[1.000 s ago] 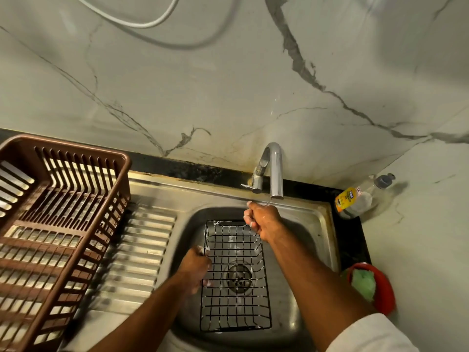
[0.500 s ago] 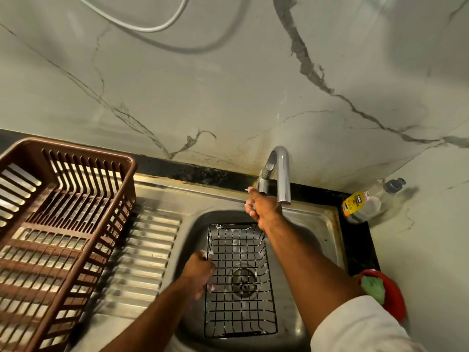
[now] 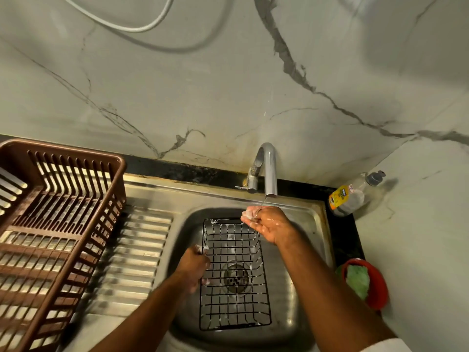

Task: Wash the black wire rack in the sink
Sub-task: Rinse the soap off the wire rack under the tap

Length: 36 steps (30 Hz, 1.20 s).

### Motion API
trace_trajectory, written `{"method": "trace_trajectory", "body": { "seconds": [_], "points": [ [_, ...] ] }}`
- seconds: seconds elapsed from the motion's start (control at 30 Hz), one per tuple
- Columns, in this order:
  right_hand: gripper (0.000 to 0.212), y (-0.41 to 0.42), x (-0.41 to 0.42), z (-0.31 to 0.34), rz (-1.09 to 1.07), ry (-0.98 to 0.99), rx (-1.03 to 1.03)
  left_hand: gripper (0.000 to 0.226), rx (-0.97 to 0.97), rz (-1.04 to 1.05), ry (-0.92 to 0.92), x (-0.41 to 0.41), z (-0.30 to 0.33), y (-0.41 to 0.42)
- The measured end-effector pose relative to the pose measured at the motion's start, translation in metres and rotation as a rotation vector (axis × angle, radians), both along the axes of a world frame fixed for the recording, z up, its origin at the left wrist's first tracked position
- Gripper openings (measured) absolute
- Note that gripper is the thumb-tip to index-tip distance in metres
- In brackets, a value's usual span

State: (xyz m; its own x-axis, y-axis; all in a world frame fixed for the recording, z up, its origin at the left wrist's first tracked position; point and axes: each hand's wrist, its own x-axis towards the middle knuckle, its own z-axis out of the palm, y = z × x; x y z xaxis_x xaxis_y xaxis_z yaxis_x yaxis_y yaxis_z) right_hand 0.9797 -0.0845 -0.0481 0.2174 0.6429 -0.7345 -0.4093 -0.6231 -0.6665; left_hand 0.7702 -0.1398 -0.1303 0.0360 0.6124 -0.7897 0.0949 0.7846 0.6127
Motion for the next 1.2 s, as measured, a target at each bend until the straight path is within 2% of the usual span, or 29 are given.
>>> {"method": "trace_trajectory", "body": {
  "seconds": [0.1, 0.3, 0.37, 0.43, 0.5, 0.6, 0.77, 0.83, 0.9, 1.0, 1.1, 1.2],
  "points": [
    [0.022, -0.015, 0.009, 0.004, 0.024, -0.042, 0.027, 0.033, 0.023, 0.002, 0.007, -0.001, 0.005, -0.005],
    [0.01, -0.03, 0.011, 0.001, 0.137, -0.266, 0.098, 0.028, 0.055, 0.014, -0.011, -0.001, 0.018, -0.014],
    [0.013, -0.031, 0.011, -0.001, 0.209, -0.474, 0.135, 0.029, 0.071, 0.015, -0.019, 0.0, 0.022, -0.015],
    [0.021, -0.03, 0.014, -0.002, 0.277, -0.784, 0.15, 0.03, 0.085, 0.019, -0.024, 0.0, 0.028, -0.016],
    [0.026, -0.031, 0.017, 0.002, 0.412, -0.911, 0.173, 0.029, 0.104, 0.01, -0.03, 0.001, 0.032, -0.015],
    [0.036, -0.034, 0.018, 0.009, 0.655, -0.818, 0.19, 0.024, 0.135, -0.03, -0.066, 0.002, 0.037, -0.01],
    [0.024, -0.032, 0.034, 0.026, 0.775, -0.621, 0.251, 0.027, 0.112, -0.054, -0.152, 0.002, 0.036, 0.005],
    [0.033, -0.029, 0.047, 0.035, 0.714, -0.505, 0.22, 0.028, 0.11, -0.02, -0.184, 0.002, 0.036, 0.009],
    [0.046, -0.025, 0.061, 0.037, 0.612, -0.508, 0.173, 0.034, 0.126, 0.029, -0.219, 0.004, 0.038, 0.013],
    [0.053, -0.027, 0.069, 0.028, 0.633, -0.429, -0.01, 0.039, 0.164, 0.086, -0.247, 0.014, 0.042, 0.017],
    [0.043, -0.035, 0.062, 0.023, 0.624, -0.194, 0.017, 0.028, 0.246, 0.098, -0.224, 0.028, 0.042, 0.018],
    [0.033, -0.039, 0.056, 0.024, 0.56, -0.154, 0.088, 0.014, 0.329, 0.095, -0.202, 0.04, 0.048, 0.02]
  ]
}}
